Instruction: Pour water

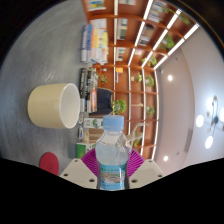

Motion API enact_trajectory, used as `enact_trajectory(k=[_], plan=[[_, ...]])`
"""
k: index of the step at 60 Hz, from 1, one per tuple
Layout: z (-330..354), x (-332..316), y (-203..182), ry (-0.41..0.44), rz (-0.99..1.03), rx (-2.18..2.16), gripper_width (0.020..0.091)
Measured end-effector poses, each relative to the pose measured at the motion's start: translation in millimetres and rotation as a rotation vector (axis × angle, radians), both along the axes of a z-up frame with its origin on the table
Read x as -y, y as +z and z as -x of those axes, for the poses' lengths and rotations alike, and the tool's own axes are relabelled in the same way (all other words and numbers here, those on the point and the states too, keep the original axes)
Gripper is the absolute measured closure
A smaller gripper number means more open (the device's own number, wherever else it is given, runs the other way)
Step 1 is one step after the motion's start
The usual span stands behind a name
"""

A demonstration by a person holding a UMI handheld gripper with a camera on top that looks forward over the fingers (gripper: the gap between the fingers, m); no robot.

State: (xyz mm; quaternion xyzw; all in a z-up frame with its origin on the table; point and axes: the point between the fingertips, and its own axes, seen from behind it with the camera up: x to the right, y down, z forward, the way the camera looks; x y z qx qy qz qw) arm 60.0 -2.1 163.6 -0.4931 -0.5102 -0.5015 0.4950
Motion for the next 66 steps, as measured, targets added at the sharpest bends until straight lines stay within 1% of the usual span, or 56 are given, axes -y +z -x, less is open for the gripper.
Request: enact_trajectory(k=[2, 8, 9, 13, 18, 22, 25, 33, 42, 44, 45, 46, 58, 64, 66], plan=[[-5, 1, -3, -0.019, 0.014, -0.114, 0.0794], [-22, 4, 0, -0.03, 0.098, -0.538, 0.0794], [-19, 2, -6, -0.032, 0.106, -0.612, 0.0793], [-29, 5, -8, -0.031, 0.17, -0.897, 0.0794], [-34, 3, -22, -0.035, 0.236, -1.213, 0.0794], [-46, 2, -28, -0.036, 0.269, -1.39, 0.0794], [-46, 4, -36, -0.054, 0.286, -1.478, 0.0795], [-51, 3, -50, -0.044, 0.308, -1.563, 0.0796], [-45, -4, -74, -0.04, 0.334, -1.574, 0.0795], [-44, -5, -82, -0.051, 0.344, -1.576, 0.0795], [-43, -4, -85, -0.048, 0.345, -1.577, 0.0779], [-43, -4, -81, -0.029, 0.328, -1.571, 0.0792], [-45, -2, -82, -0.024, 0.298, -1.556, 0.0794], [-46, -1, -81, -0.029, 0.295, -1.564, 0.0684], [-46, 0, -82, -0.032, 0.299, -1.566, 0.0657]])
